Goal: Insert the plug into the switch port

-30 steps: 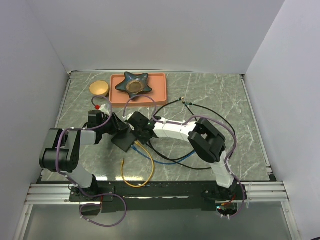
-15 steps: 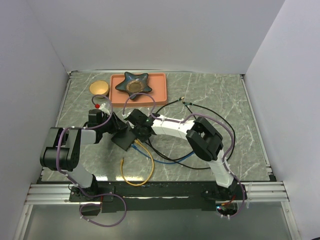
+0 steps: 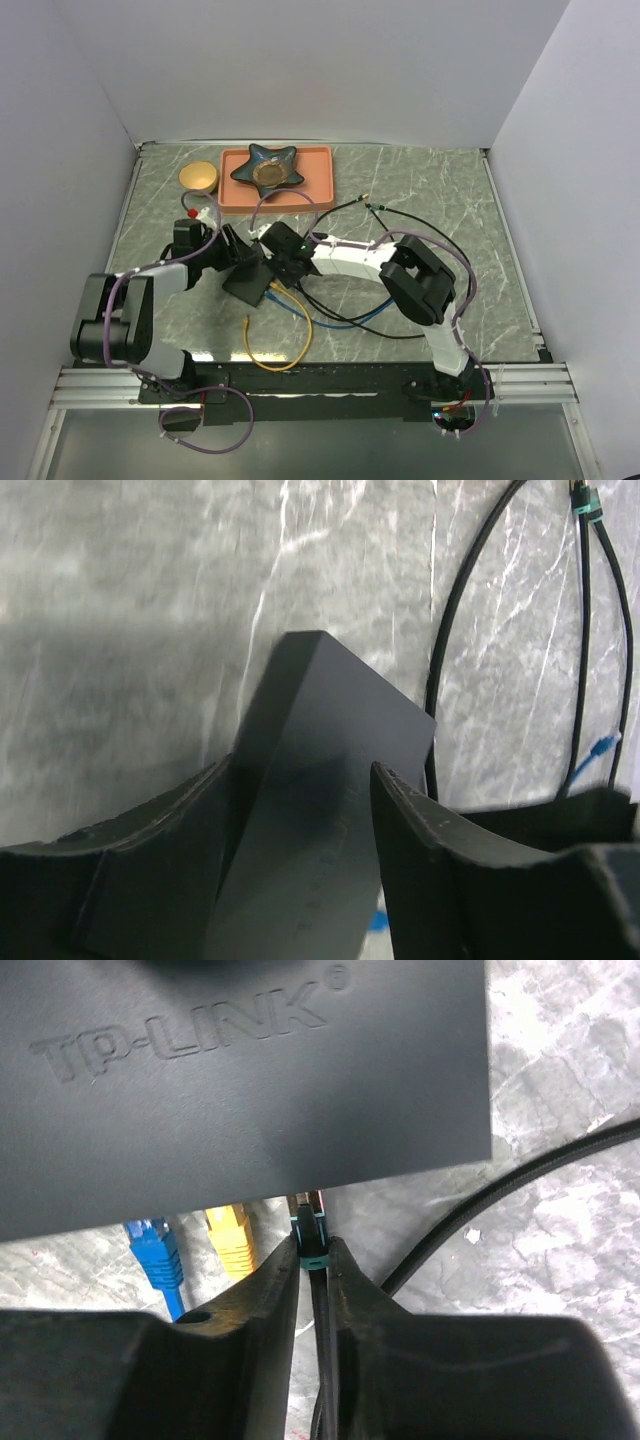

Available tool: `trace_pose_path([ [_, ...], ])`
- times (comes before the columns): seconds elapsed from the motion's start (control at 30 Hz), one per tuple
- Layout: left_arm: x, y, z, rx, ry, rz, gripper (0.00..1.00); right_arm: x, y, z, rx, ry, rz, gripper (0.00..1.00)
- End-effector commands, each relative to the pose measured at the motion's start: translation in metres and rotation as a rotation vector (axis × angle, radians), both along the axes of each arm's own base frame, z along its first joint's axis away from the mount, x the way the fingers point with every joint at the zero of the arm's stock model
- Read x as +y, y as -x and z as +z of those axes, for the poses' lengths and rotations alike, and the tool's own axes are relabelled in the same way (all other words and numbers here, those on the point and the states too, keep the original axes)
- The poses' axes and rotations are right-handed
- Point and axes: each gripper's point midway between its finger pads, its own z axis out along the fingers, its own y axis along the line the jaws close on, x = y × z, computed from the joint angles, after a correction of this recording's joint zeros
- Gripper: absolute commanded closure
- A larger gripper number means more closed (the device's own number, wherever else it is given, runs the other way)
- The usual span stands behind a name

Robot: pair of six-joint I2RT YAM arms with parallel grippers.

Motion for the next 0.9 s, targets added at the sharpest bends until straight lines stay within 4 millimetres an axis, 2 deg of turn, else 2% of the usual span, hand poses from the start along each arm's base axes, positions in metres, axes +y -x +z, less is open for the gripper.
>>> trace_pose_path([
  [0.0, -0.003, 0.027, 0.010, 0.061, 0.047, -0.012, 0.38, 0.030, -0.031, 0.068, -0.162, -0.214, -0.040, 0.70],
  [0.03, 0.002, 0.026, 0.012, 0.055, 0.046, 0.009, 0.37, 0.029, -0.030, 0.069, -0.165, -0.207, -0.038, 0.68],
  [0.13, 0.011, 0.024, 0.020, 0.031, 0.036, 0.048, 0.36, 0.020, -0.028, 0.070, -0.175, -0.194, -0.042, 0.51],
  [0.17, 0.013, 0.025, 0.022, 0.027, 0.032, 0.061, 0.35, 0.018, -0.028, 0.072, -0.182, -0.191, -0.043, 0.43],
  [0.23, 0.019, 0.024, 0.025, 0.016, 0.018, 0.088, 0.34, 0.012, -0.027, 0.079, -0.192, -0.190, -0.051, 0.37],
  [0.27, 0.019, 0.024, 0.030, -0.001, 0.016, 0.091, 0.34, 0.010, -0.027, 0.081, -0.199, -0.188, -0.057, 0.28],
  [0.33, 0.025, 0.023, 0.032, -0.011, -0.001, 0.116, 0.31, 0.004, -0.028, 0.091, -0.218, -0.196, -0.072, 0.20],
  [0.37, 0.027, 0.022, 0.040, -0.040, -0.010, 0.124, 0.30, 0.002, -0.028, 0.095, -0.224, -0.201, -0.077, 0.11],
  [0.43, 0.032, 0.023, 0.047, -0.062, -0.031, 0.145, 0.26, -0.005, -0.029, 0.107, -0.234, -0.222, -0.103, 0.05],
  [0.47, 0.034, 0.023, 0.059, -0.103, -0.034, 0.154, 0.25, -0.008, -0.031, 0.112, -0.238, -0.232, -0.111, 0.01],
  [0.53, 0.039, 0.024, 0.068, -0.140, -0.048, 0.180, 0.21, -0.018, -0.031, 0.123, -0.244, -0.256, -0.129, 0.01],
  [0.57, 0.041, 0.025, 0.083, -0.192, -0.049, 0.192, 0.20, -0.022, -0.033, 0.134, -0.262, -0.281, -0.141, 0.01],
  [0.63, 0.047, 0.027, 0.096, -0.231, -0.063, 0.225, 0.13, -0.032, -0.034, 0.134, -0.258, -0.291, -0.165, 0.01],
  [0.67, 0.049, 0.030, 0.112, -0.285, -0.059, 0.241, 0.11, -0.042, -0.039, 0.142, -0.265, -0.309, -0.191, 0.01],
  [0.73, 0.053, 0.033, 0.126, -0.332, -0.055, 0.270, 0.05, -0.054, -0.041, 0.138, -0.238, -0.321, -0.222, 0.01],
  [0.77, 0.055, 0.037, 0.134, -0.355, -0.055, 0.288, 0.04, -0.065, -0.048, 0.143, -0.243, -0.336, -0.252, 0.01],
  [0.8, 0.057, 0.039, 0.140, -0.374, -0.051, 0.297, 0.02, -0.074, -0.049, 0.137, -0.235, -0.328, -0.275, 0.01],
  [0.87, 0.058, 0.043, 0.155, -0.410, -0.040, 0.315, 0.01, -0.093, -0.058, 0.141, -0.245, -0.343, -0.331, 0.01],
])
